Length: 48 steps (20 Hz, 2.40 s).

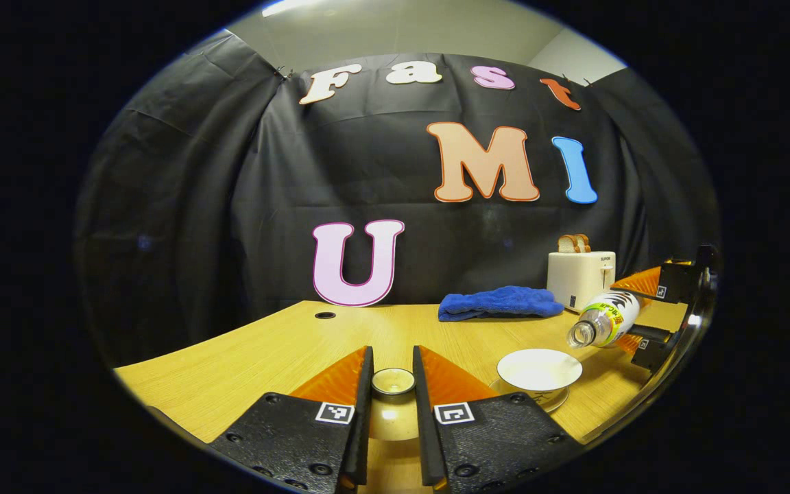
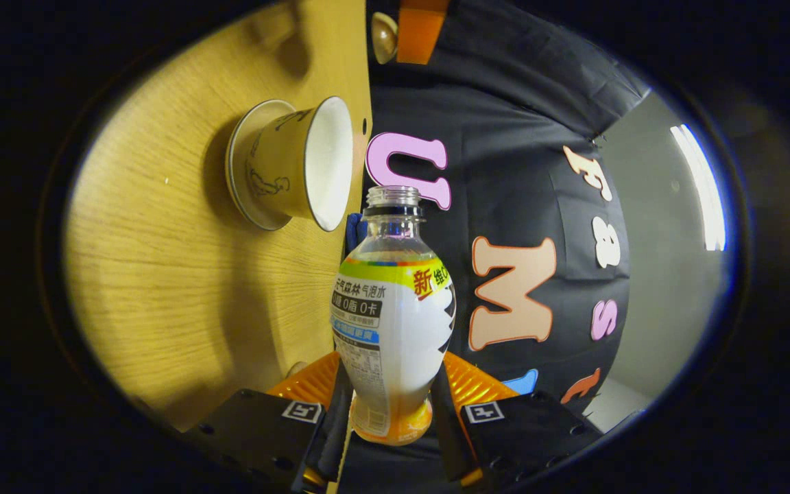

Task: Open the teacup lid with one hand, grasp the water bottle and pour water into the teacup with the other hand; after pouring, place the water bottle on the coaster and then close the teacup lid.

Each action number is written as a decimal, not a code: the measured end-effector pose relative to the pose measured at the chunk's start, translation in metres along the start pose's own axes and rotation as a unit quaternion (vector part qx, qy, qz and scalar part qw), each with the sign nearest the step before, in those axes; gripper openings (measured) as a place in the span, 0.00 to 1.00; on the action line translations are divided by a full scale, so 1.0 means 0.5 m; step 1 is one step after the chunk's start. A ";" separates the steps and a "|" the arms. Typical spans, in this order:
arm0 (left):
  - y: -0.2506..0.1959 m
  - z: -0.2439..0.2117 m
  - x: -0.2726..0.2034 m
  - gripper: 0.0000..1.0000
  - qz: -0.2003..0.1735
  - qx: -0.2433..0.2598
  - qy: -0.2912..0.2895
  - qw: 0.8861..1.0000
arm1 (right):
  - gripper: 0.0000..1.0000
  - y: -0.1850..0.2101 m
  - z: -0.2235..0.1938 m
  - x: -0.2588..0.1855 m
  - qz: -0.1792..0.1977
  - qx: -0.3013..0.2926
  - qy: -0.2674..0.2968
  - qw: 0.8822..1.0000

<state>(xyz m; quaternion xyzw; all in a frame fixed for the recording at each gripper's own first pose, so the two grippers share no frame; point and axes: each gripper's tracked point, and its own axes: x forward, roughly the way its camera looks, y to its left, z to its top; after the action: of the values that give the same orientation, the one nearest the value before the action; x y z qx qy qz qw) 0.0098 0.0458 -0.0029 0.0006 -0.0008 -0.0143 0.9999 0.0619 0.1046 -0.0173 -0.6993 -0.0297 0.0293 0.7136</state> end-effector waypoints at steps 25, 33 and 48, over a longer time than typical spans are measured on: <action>0.001 0.000 0.000 0.28 0.000 -0.001 -0.001 1.000 | 0.60 -0.114 -0.220 0.070 0.048 0.683 0.005 0.729; 0.001 -0.001 0.000 0.28 0.000 -0.001 -0.001 1.000 | 0.60 -0.028 -0.247 0.126 0.066 0.698 0.037 0.712; 0.004 0.001 -0.001 0.28 0.001 -0.001 0.000 1.000 | 0.69 0.006 -0.247 0.139 0.067 0.687 0.042 0.722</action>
<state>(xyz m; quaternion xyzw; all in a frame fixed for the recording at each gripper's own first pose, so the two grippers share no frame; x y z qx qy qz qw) 0.0094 0.0477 -0.0024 0.0000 -0.0012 -0.0131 0.9999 0.1415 -0.0125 -0.0225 -0.0175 0.0755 0.0598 0.9952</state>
